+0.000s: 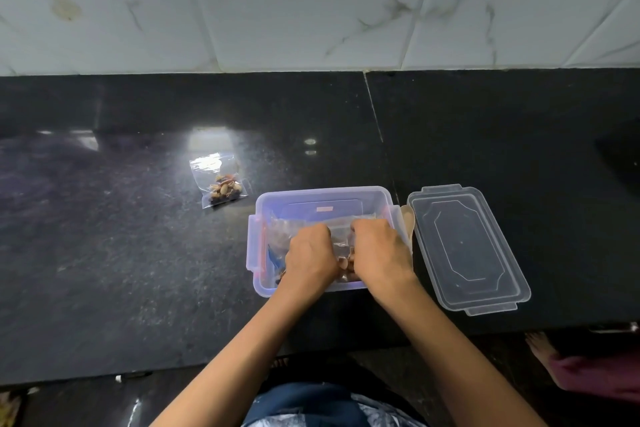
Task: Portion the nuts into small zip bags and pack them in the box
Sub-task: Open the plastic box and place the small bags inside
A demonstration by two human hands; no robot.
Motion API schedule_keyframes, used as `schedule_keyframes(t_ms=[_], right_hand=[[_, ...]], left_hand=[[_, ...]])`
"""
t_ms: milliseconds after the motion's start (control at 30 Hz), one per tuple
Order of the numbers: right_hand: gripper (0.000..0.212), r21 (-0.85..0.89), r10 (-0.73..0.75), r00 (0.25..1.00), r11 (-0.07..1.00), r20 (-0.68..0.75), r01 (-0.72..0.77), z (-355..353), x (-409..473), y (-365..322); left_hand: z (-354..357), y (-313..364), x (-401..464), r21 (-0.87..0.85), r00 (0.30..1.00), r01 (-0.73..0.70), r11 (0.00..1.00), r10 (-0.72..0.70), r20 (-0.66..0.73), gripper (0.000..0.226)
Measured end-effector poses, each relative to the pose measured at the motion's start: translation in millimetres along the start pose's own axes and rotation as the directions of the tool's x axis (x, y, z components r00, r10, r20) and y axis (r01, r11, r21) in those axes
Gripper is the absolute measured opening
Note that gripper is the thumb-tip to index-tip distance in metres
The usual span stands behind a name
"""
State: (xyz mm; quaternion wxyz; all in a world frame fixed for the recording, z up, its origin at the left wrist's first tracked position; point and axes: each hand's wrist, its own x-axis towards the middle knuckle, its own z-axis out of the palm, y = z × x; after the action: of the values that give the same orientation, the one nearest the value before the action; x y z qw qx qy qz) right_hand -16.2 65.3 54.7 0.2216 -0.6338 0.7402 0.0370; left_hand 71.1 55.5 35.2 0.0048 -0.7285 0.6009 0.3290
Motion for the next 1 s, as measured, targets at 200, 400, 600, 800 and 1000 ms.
schedule_keyframes(t_ms=[200,400,600,800,1000], right_hand=[[0.032,0.02,-0.074,0.996,0.997,0.043,0.073,-12,0,0],[0.041,0.199,-0.222,0.97,0.95,-0.101,0.239,-64,12,-29],[0.031,0.558,-0.433,0.901,0.748,0.001,0.359,-66,75,-111],[0.042,0.572,-0.343,0.903,0.807,0.257,0.144,-9,133,-161],[0.038,0.568,-0.286,0.905,0.821,0.316,0.061,16,164,-171]], left_hand=[[-32,-15,-16,-0.18,0.992,-0.085,0.98,0.065,-0.112,0.024],[-113,-64,-12,-0.391,0.904,-0.049,0.919,-0.126,-0.408,0.027],[-142,-138,39,-0.578,0.788,0.063,0.813,-0.396,-0.472,0.036],[-111,-179,93,-0.692,0.88,0.103,0.714,-0.39,-0.271,0.035],[-100,-180,123,-0.75,0.9,0.103,0.653,-0.382,-0.209,0.034]])
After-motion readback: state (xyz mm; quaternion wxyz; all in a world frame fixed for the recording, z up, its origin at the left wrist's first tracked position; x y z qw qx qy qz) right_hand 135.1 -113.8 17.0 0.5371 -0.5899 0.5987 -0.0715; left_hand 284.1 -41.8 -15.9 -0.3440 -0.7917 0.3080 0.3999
